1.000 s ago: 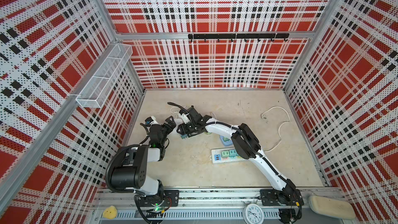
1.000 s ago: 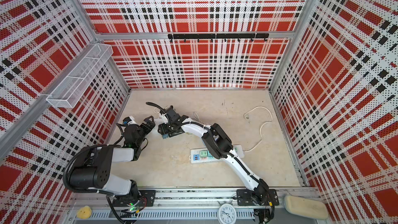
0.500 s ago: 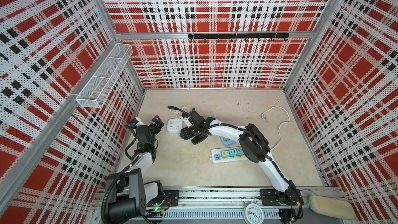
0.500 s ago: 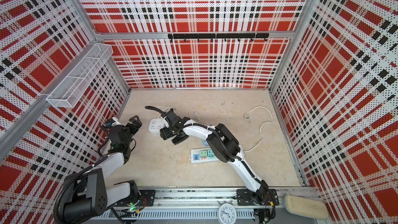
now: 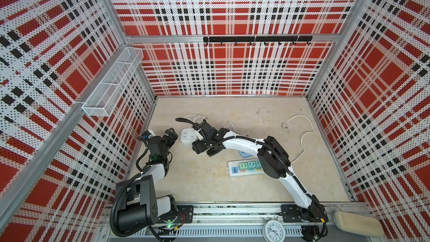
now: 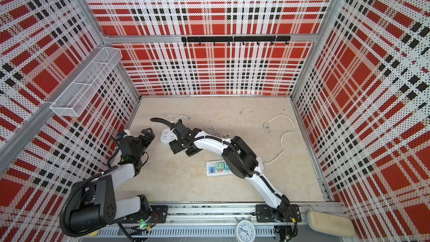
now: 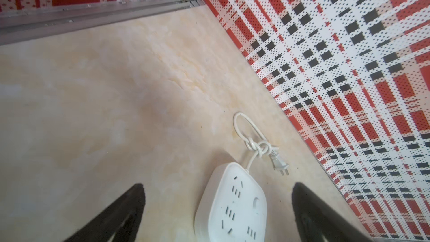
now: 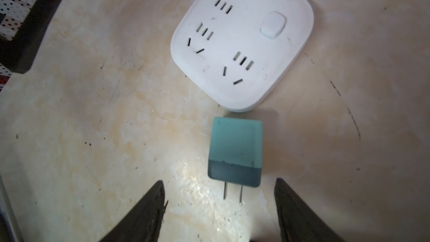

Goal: Insert the plug
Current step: 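Lower the right gripper onto the loose teal adapter and grasp it, then lift the teal adapter toward the left gripper while the left gripper reaches in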

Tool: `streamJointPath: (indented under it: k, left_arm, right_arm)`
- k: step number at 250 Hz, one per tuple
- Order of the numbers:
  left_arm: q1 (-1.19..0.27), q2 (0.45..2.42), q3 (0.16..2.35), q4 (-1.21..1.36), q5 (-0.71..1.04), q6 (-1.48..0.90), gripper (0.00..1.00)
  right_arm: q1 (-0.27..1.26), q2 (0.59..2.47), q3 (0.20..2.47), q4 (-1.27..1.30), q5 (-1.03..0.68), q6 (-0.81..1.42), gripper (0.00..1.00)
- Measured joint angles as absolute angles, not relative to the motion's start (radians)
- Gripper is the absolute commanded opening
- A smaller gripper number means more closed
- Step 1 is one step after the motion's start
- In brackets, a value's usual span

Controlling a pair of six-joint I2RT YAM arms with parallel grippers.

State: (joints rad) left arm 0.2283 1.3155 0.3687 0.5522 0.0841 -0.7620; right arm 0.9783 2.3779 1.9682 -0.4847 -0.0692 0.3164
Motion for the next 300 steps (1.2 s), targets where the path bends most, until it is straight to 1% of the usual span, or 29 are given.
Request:
streamJointPath:
  k: [63, 106, 124, 176, 200, 250, 300]
  left_arm:
    - [0.231, 1.543, 0.506, 0.558, 0.132, -0.808, 0.99]
    - [0.235, 1.633, 0.540, 0.557, 0.135, -0.850, 0.99]
    - [0.235, 1.657, 0.555, 0.556, 0.144, -0.857, 0.99]
    - [0.232, 1.752, 0.643, 0.563, 0.220, -0.863, 0.99]
    - [0.218, 1.784, 0.677, 0.567, 0.248, -0.856, 0.99]
    - [0.160, 1.824, 0.734, 0.548, 0.284, -0.825, 0.99]
    - [0.093, 1.842, 0.810, 0.453, 0.284, -0.779, 0.99]
  right_arm:
    - [0.977, 2.483, 2.069, -0.532, -0.047, 0.301, 0.67]
    - [0.977, 2.500, 2.101, -0.543, -0.029, 0.288, 0.60]
    - [0.977, 2.507, 2.109, -0.542, -0.020, 0.281, 0.55]
    - [0.986, 2.513, 2.113, -0.542, 0.007, 0.271, 0.42]
    - [0.988, 2.513, 2.112, -0.537, 0.018, 0.272, 0.39]
    - [0.990, 2.436, 1.974, -0.480, 0.046, 0.273, 0.32]
    - [0.990, 2.246, 1.763, -0.428, 0.076, 0.273, 0.29]
